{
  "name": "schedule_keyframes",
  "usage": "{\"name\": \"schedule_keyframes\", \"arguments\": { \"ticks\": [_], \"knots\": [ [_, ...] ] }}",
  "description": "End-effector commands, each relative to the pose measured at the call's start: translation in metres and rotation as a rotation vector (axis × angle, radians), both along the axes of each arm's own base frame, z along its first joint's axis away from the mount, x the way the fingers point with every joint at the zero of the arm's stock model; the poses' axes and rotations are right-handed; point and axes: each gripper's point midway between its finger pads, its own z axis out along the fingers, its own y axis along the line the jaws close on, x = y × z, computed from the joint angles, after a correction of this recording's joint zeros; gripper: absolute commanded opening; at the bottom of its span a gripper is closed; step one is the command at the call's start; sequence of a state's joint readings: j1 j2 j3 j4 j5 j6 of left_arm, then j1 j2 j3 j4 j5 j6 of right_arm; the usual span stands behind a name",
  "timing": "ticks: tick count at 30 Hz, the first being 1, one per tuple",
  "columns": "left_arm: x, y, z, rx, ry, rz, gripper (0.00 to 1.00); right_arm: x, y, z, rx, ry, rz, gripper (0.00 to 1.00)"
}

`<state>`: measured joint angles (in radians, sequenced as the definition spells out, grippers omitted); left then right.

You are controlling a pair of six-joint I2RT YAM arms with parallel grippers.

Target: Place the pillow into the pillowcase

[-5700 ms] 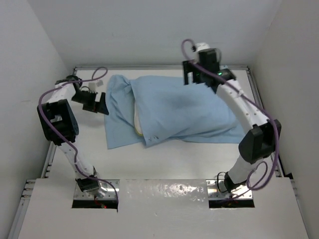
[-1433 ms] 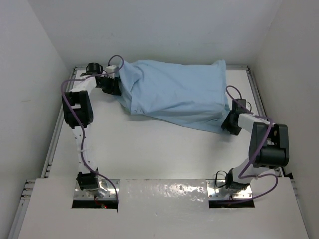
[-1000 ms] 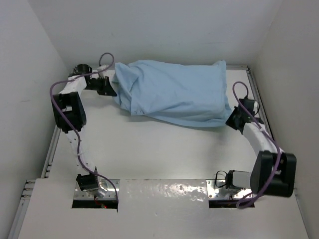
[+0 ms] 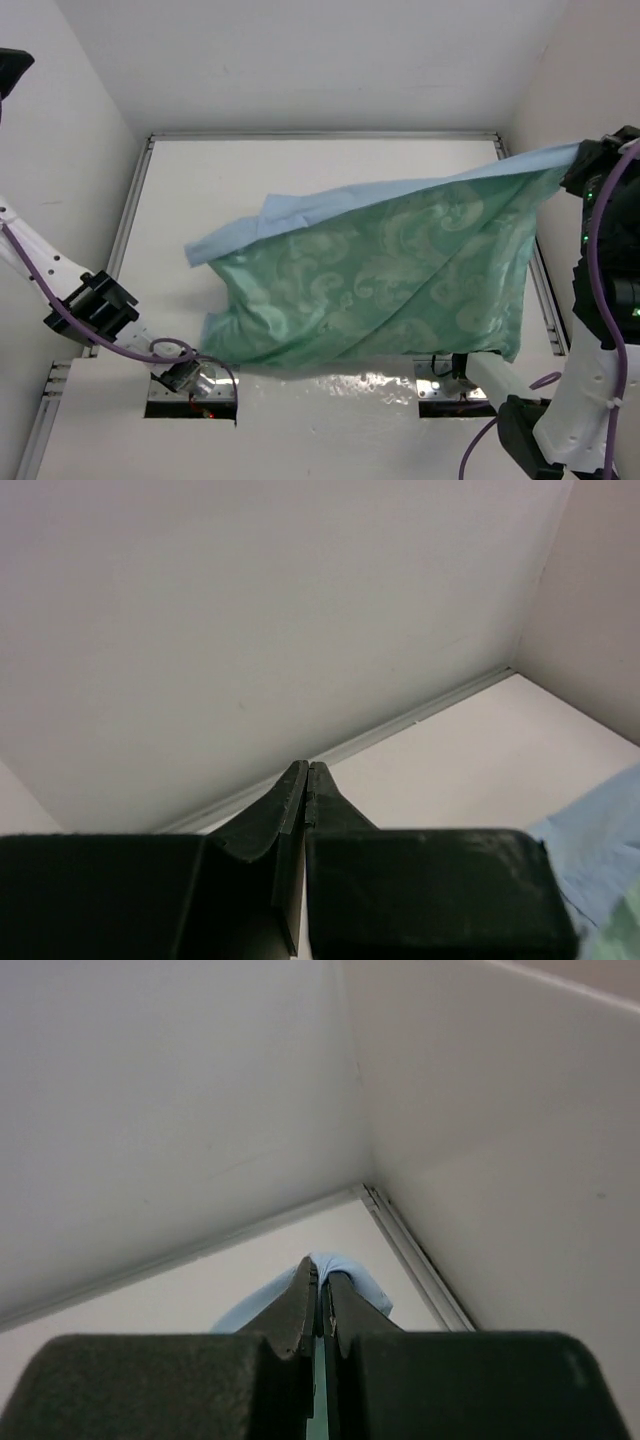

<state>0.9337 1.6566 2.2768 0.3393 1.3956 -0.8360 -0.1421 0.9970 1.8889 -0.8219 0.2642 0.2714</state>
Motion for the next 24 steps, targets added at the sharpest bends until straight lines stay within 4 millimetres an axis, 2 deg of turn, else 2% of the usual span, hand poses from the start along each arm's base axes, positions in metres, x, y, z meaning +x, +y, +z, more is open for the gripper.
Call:
{"name": "schedule_keyframes", "arguments": {
  "ticks": [1,2,3,4,5,6,7,8,9,10,11,12,13,14,15,16,17,18,19,21,22,23,24],
  "knots": [
    [0.002,0.004,-0.022,-0.023,0.059,-0.016,0.00,0.005,-0.021,-0.013,-0.018,0.014,-0.112,0.00],
    [0.007,0.007,-0.027,-0.028,0.056,-0.008,0.00,0.024,-0.020,-0.040,0.007,0.070,-0.094,0.00],
    [0.019,0.009,-0.041,-0.039,0.071,-0.019,0.00,0.038,-0.013,-0.055,0.023,0.094,-0.044,0.00],
    [0.027,0.001,-0.049,-0.029,0.074,-0.047,0.00,0.052,-0.009,-0.062,0.040,0.088,-0.008,0.00],
    [0.035,-0.014,-0.063,-0.040,0.114,-0.113,0.00,0.069,-0.005,-0.089,0.076,0.135,0.016,0.00],
    [0.055,-0.057,-0.088,-0.016,0.137,-0.278,0.00,0.085,0.002,-0.104,0.102,0.164,0.066,0.00],
    [0.059,-0.086,-0.108,-0.036,0.190,-0.401,0.00,0.099,0.005,-0.120,0.120,0.176,0.091,0.00],
    [0.066,-0.110,-0.124,-0.033,0.209,-0.499,0.07,0.108,0.009,-0.128,0.143,0.182,0.117,0.00],
    [0.082,-0.157,-0.168,-0.121,0.343,-0.658,0.13,0.126,0.015,-0.145,0.160,0.201,0.160,0.00],
    [0.092,-0.175,-0.191,-0.165,0.405,-0.706,0.18,0.135,0.018,-0.152,0.182,0.205,0.176,0.00],
    [0.100,-0.203,-0.219,-0.193,0.456,-0.772,0.25,0.144,0.019,-0.160,0.191,0.219,0.190,0.00],
    [0.126,-0.208,-0.250,-0.240,0.502,-0.755,0.29,0.164,0.018,-0.173,0.201,0.244,0.200,0.00],
    [0.141,-0.212,-0.268,-0.255,0.520,-0.743,0.31,0.176,0.023,-0.179,0.207,0.258,0.236,0.00],
    [0.161,-0.211,-0.279,-0.198,0.491,-0.697,0.33,0.188,0.024,-0.187,0.209,0.281,0.255,0.00],
    [0.214,-0.199,-0.338,-0.153,0.591,-0.467,0.33,0.211,0.022,-0.221,0.236,0.371,0.254,0.00],
    [0.196,-0.197,-0.394,-0.034,0.870,-0.361,0.33,0.225,0.018,-0.217,0.221,0.377,0.249,0.00],
    [0.223,-0.198,-0.370,0.182,0.743,-0.291,0.33,0.236,0.014,-0.228,0.216,0.412,0.238,0.00],
    [0.233,-0.216,-0.431,0.339,0.813,-0.310,0.34,0.244,0.009,-0.243,0.218,0.469,0.220,0.00],
    [0.232,-0.221,-0.443,0.339,0.845,-0.334,0.36,0.263,-0.002,-0.259,0.201,0.516,0.176,0.00],
    [0.235,-0.209,-0.477,0.339,0.915,-0.281,0.40,0.278,-0.009,-0.282,0.208,0.585,0.154,0.00],
    [0.245,-0.202,-0.484,0.363,0.882,-0.238,0.44,0.281,-0.009,-0.287,0.213,0.595,0.154,0.00],
    [0.233,-0.195,-0.512,0.364,0.946,-0.230,0.53,0.284,-0.007,-0.291,0.222,0.601,0.165,0.00],
    [0.229,-0.194,-0.513,0.351,0.949,-0.243,0.57,0.286,-0.007,-0.295,0.227,0.598,0.165,0.00]
  ]
}}
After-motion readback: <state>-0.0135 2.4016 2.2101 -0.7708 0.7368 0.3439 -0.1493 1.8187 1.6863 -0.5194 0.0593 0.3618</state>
